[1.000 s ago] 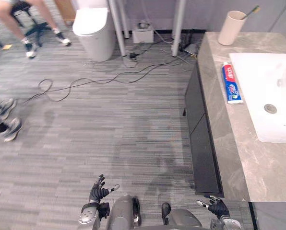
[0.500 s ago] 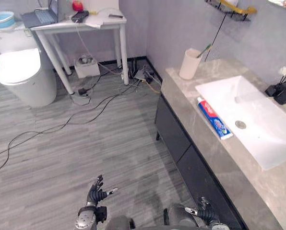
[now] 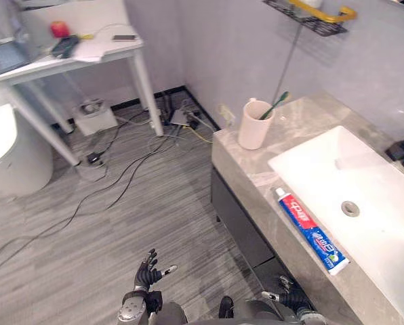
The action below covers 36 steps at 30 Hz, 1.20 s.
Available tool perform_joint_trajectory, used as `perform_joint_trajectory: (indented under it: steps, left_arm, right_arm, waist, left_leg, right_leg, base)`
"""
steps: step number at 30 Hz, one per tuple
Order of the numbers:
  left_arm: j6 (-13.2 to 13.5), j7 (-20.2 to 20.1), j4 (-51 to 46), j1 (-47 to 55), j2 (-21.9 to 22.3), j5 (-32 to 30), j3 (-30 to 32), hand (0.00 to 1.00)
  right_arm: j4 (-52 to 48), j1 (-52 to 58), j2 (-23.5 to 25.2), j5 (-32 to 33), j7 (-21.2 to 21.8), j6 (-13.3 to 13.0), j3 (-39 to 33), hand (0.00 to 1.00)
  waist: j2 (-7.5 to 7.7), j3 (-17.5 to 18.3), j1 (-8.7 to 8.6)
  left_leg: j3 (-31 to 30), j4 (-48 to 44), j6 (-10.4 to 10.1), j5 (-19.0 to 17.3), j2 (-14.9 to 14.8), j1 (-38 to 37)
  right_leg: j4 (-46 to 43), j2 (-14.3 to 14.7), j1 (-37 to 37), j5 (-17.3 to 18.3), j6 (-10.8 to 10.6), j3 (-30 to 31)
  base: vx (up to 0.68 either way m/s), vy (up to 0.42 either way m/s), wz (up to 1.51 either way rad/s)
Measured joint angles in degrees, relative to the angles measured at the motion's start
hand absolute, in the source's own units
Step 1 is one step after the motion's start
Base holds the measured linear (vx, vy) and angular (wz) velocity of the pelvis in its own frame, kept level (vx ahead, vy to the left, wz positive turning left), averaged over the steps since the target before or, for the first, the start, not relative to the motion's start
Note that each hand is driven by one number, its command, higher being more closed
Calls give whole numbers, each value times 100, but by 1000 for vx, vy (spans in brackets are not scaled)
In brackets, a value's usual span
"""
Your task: Organize washtable
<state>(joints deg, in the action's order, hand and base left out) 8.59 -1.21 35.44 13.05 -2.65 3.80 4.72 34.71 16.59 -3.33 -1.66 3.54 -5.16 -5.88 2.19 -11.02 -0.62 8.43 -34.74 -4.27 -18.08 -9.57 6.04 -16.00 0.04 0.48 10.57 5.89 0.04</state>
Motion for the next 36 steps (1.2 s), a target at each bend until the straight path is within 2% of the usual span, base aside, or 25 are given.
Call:
perform_joint_trajectory:
  steps: [1,2,3,4,5,6,8,10,11,12,13,14,15,18,21,22,25,27,29,30,31,32,33,35,36]
  left_arm:
    - [1,1,0,2,16,-1,-3,0]
    - [3,1,0,-8,45,-1,-4,0]
    - [3,1,1,-7,108,-2,-5,0]
    - [1,11,22,-19,174,0,-12,0]
    - [3,11,13,5,89,0,-6,0]
    - [9,15,4,6,46,0,-4,0]
    - [13,15,-18,23,-33,0,8,0]
    - [13,13,-76,176,11,-1,12,0]
    - [12,10,-122,244,31,-2,45,0]
    - [10,10,-124,236,60,0,45,0]
    - [10,10,-122,232,61,0,45,0]
    - [5,10,-112,209,58,1,44,0]
    - [3,10,-34,148,16,5,40,0]
    - [1,12,215,-67,-89,9,41,0]
    - [1,10,300,-181,-108,9,32,0]
    - [1,8,408,-191,-102,9,-21,0]
    - [1,4,476,-179,-66,7,-22,0]
    - [-1,2,500,-184,-66,7,-22,0]
    - [-19,0,510,-148,-58,7,-24,0]
    - [-40,0,511,-128,-60,7,-21,0]
    - [-64,1,516,-118,-61,8,-20,0]
    - [-62,-1,557,-120,-47,9,-25,0]
    - [-63,0,567,-126,-29,9,-35,0]
    - [-61,3,563,-123,-32,12,-60,0]
    - [-51,5,576,-141,-21,17,-65,0]
  right_arm:
    - [-20,-55,5,3,-42,-12,-47,0]
    - [-29,-91,-25,3,-99,-20,-49,0]
    - [-86,-92,-84,3,-117,-22,-50,0]
    - [-87,-108,-130,3,-138,0,-38,0]
    - [-196,-52,-47,3,-135,-8,-16,0]
    - [-229,-15,-11,3,-136,-8,-9,0]
    - [-245,10,81,-2,-129,-6,24,0]
    - [-270,12,100,-10,-107,-9,33,0]
    - [-319,-53,117,-22,-103,-8,37,0]
    - [-393,-102,122,-33,-100,-14,63,0]
    - [-393,-120,118,-46,-101,-14,80,0]
    - [-387,-221,83,-75,-94,-13,183,0]
    - [-276,-344,35,-108,-94,-17,243,0]
    - [56,-535,-123,-135,-97,-12,245,0]
    - [256,-687,-323,-168,-106,-4,244,0]
    - [323,-620,-407,-202,-105,-2,242,0]
    - [349,-615,-493,-245,-105,-2,241,0]
    - [511,-622,-497,-245,-105,1,239,0]
    - [556,-602,-507,-241,-113,0,239,0]
    - [553,-603,-510,-240,-119,0,237,0]
    - [554,-607,-511,-231,-135,-1,222,0]
    - [555,-665,-498,-221,-172,-1,217,0]
    - [580,-721,-494,-211,-216,9,140,0]
    - [676,-747,-510,-175,-217,9,-27,0]
    - [692,-744,-590,-128,-224,3,-55,0]
  waist:
    - [20,-9,2]
    - [-76,9,2]
    - [-245,25,-6]
    - [-285,62,33]
    - [-177,129,-22]
    - [-73,163,-21]
    - [66,232,-1]
    - [100,299,11]
    - [101,303,23]
    - [89,312,16]
    - [87,312,15]
    - [68,315,1]
    - [-18,357,-20]
    - [-222,435,-34]
    - [-427,327,-161]
    - [-478,349,-175]
    - [-542,379,-167]
    - [-535,378,-161]
    - [-522,348,-106]
    - [-520,346,-75]
    - [-495,326,-9]
    - [-382,273,45]
    - [-393,262,71]
    - [-412,252,104]
    - [-545,212,144]
  left_leg:
    - [-401,540,-44,26,67,60]
    - [-712,1011,-133,98,59,52]
    - [-1023,1534,-250,208,19,4]
    - [-941,1467,-320,593,114,-137]
    - [-840,1456,-227,453,292,-194]
    - [-771,1442,-213,397,361,-229]
    - [-370,1349,-45,156,464,-398]
    - [40,1260,7,-4,464,-573]
    - [343,1266,98,-25,415,-687]
    - [652,1282,169,-59,410,-751]
    - [720,1291,175,-57,411,-766]
    - [984,1340,189,-47,421,-837]
    - [1260,1513,211,-34,424,-976]
    - [1435,1897,273,55,405,-1193]
    - [1509,2100,235,160,408,-1385]
    - [1503,2126,151,268,441,-1455]
    - [1476,1981,50,363,369,-1421]
    - [1411,1420,44,366,184,-1221]
    - [1341,360,-120,466,-151,-932]
    - [1304,106,-155,523,-196,-850]
    - [1135,-290,-23,692,-197,-687]
    - [748,-295,7,351,-36,-600]
    - [315,191,-4,29,174,-478]
    - [-106,967,-51,100,310,-428]
    - [-335,1589,36,515,257,-478]
  right_leg:
    - [-21,-25,24,93,-229,355]
    - [-106,-3,5,192,-395,588]
    - [-264,95,-101,317,-584,814]
    - [-479,104,-166,426,-725,1189]
    - [-412,-45,-150,432,-785,1363]
    - [-396,-104,-157,445,-837,1466]
    - [-395,-183,-208,472,-971,1938]
    - [-436,-178,-246,439,-1044,2188]
    - [-639,-194,-393,437,-1047,2130]
    - [-908,-263,-658,418,-1072,1761]
    - [-973,-290,-726,411,-1081,1628]
    - [-1140,-489,-957,364,-1083,846]
    - [-1140,-818,-1046,299,-976,-461]
    - [-942,-931,-1054,72,-762,-1467]
    - [-1064,-934,-1064,-25,-699,-1572]
    - [-891,-895,-957,-35,-695,-1553]
    - [-247,-741,-644,-126,-814,-1565]
    - [233,-594,-371,-306,-800,-1577]
    - [903,-374,139,-555,-750,-1491]
    - [1006,-339,228,-580,-738,-1423]
    - [1093,-337,326,-599,-728,-1346]
    - [1130,-418,393,-613,-722,-1208]
    - [1130,-475,398,-625,-740,-1085]
    - [1121,-513,407,-652,-789,-983]
    - [1157,-372,453,-640,-905,-894]
  base:
    - [120,234,-141]
    - [139,336,-149]
    - [112,384,-162]
    - [135,474,-145]
    - [109,382,-118]
    - [154,388,-80]
    - [150,321,-95]
    - [128,235,-115]
    - [142,213,-149]
    - [86,109,-114]
    - [66,87,-113]
    - [70,108,-112]
    - [90,127,-120]
    - [94,65,-73]
    - [85,-1,-39]
    - [87,-32,-31]
    - [96,-48,-22]
    - [75,-63,-8]
    - [80,-73,-25]
    - [56,-20,-38]
    - [75,13,-44]
    - [94,64,-56]
    - [85,91,-48]
    - [44,163,-40]
    - [17,181,-37]
